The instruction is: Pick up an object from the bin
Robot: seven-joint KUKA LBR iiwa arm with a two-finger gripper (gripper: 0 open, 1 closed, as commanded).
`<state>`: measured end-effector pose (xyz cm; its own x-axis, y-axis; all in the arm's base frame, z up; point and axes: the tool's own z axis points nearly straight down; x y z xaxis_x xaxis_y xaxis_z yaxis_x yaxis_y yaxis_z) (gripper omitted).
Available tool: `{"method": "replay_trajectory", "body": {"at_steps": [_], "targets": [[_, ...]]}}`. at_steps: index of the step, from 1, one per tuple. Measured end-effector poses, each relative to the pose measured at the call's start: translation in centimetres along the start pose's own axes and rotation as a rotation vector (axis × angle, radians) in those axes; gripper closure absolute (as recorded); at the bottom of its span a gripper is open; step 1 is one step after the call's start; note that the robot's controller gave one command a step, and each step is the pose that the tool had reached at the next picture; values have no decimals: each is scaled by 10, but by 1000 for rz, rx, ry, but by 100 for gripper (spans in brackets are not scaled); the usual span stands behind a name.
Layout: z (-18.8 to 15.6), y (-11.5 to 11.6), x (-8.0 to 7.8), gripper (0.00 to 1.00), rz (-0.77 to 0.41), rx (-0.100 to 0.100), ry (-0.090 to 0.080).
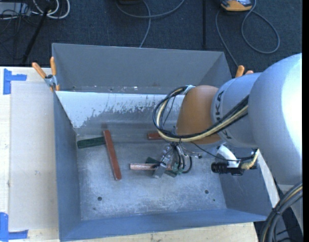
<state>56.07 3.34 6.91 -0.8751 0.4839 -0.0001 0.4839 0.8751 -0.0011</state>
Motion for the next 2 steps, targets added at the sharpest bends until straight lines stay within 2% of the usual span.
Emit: {"method": "replay_trajectory", "body": {"at_steps": [1,2], "targets": [[-53,0,-2,100,-4,-3,-3],[-59,0,-2,100,-8,-1,0]]}}
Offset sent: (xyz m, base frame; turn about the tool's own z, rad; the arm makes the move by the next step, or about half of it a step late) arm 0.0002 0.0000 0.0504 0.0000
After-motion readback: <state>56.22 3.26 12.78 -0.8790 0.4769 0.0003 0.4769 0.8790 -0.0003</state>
